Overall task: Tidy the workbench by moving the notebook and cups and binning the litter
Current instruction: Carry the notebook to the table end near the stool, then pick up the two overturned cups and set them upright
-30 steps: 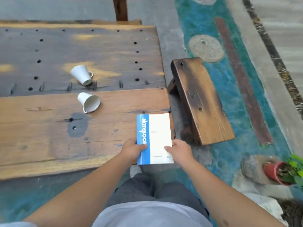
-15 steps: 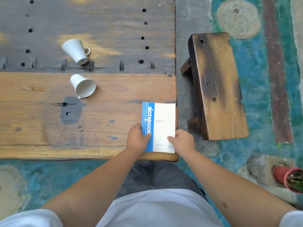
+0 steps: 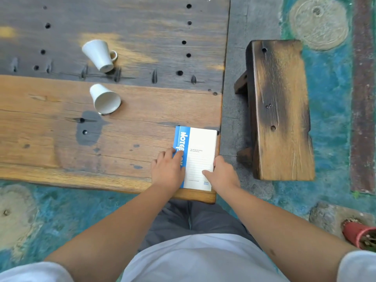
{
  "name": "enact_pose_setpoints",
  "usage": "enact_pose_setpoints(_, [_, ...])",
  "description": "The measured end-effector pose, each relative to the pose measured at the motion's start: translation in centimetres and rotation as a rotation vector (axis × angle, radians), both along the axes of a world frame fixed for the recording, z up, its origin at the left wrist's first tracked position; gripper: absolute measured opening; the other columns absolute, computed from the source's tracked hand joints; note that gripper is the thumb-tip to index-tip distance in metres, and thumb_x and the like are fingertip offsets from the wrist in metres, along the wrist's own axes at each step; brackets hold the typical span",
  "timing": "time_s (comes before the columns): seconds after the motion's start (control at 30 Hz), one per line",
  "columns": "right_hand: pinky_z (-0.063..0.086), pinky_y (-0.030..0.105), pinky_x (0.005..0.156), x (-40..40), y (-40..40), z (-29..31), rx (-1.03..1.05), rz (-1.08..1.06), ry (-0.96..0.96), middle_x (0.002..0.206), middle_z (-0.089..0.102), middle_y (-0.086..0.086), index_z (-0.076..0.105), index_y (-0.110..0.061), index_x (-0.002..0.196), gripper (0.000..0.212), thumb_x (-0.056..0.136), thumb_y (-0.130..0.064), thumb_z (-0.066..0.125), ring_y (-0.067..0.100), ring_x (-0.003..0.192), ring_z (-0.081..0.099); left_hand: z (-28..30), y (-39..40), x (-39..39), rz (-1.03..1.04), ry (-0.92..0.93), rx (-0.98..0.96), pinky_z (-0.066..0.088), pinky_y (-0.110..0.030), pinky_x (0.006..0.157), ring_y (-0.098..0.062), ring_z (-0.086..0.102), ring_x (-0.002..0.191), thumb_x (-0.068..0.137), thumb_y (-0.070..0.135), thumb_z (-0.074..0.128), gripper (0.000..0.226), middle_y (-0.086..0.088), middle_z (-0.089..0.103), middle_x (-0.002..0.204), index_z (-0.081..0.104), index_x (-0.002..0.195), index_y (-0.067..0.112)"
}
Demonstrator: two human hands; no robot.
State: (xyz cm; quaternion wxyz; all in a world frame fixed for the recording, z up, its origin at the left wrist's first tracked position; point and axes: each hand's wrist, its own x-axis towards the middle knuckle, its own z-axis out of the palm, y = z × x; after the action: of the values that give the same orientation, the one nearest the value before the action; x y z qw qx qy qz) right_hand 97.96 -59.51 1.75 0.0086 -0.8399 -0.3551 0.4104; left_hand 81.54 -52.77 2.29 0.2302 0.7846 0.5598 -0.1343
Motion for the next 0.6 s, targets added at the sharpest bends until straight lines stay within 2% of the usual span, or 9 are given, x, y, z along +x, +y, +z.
enact_pose_setpoints(0.17, [0.055,0.043,0.072,0.8,0.3,1.6,0.007,0.093,-0.047,0.102,0.065,0.005,0.05,-0.02,0.1,0.032,0.086,-0.048,0.055,0.027,0.087,0.062,1.7,1.3,-0.5,0.029,-0.109,-0.202,0.041,-0.043,0.103,-0.028,0.039,0.13,0.088,0.039,0.058,0.063,-0.002,0.037,0.149,0.037,0.145,0.022])
enact_pose_setpoints(0.27, [0.055,0.043,0.073,0.9,0.3,3.4,0.053,0.173,-0.111,0.108,0.065,0.001,0.05,-0.024,0.109,0.032,0.088,-0.048,0.05,0.025,0.091,0.062,3.4,1.6,-2.0,-0.018,-0.112,-0.194,0.036,-0.045,0.11,-0.029,0.029,0.141,0.087,0.046,0.057,0.074,-0.003,0.02,0.161,0.026,0.151,0.023])
enact_pose_setpoints(0.37, [0.052,0.043,0.078,0.1,0.8,5.5,0.127,0.376,-0.158,0.123,0.059,0.002,0.046,-0.024,0.124,0.044,0.09,-0.052,0.046,0.026,0.109,0.056,5.4,1.7,-4.2,0.017,-0.079,-0.143,0.029,-0.05,0.116,-0.028,0.016,0.149,0.086,0.055,0.052,0.08,-0.003,0.008,0.166,0.02,0.153,0.026])
enact_pose_setpoints(0.43, [0.046,0.045,0.088,-1.0,1.6,6.8,0.171,0.541,-0.19,0.142,0.047,0.002,0.037,-0.025,0.137,0.061,0.088,-0.059,0.044,0.027,0.125,0.044,6.6,1.6,-5.9,0.068,-0.045,-0.099,0.025,-0.051,0.117,-0.028,0.01,0.151,0.084,0.06,0.049,0.083,-0.003,0.004,0.167,0.017,0.154,0.027])
enact_pose_setpoints(0.5, [0.035,0.046,0.104,-2.4,2.6,7.8,0.201,0.668,-0.195,0.159,0.024,0.002,0.024,-0.026,0.148,0.077,0.085,-0.066,0.043,0.027,0.14,0.027,7.7,1.3,-7.7,0.129,-0.018,-0.068,0.022,-0.052,0.118,-0.027,0.005,0.152,0.081,0.067,0.045,0.087,-0.005,0.001,0.167,0.015,0.154,0.029])
enact_pose_setpoints(0.6, [0.022,0.047,0.114,-4.5,4.3,8.7,0.229,0.808,-0.191,0.164,0.001,0.002,0.01,-0.028,0.153,0.091,0.082,-0.075,0.04,0.026,0.148,0.008,9.4,0.4,-10.4,0.249,0.0,-0.067,0.023,-0.053,0.118,-0.027,0.002,0.153,0.074,0.08,0.033,0.096,-0.007,-0.004,0.167,0.007,0.155,0.034])
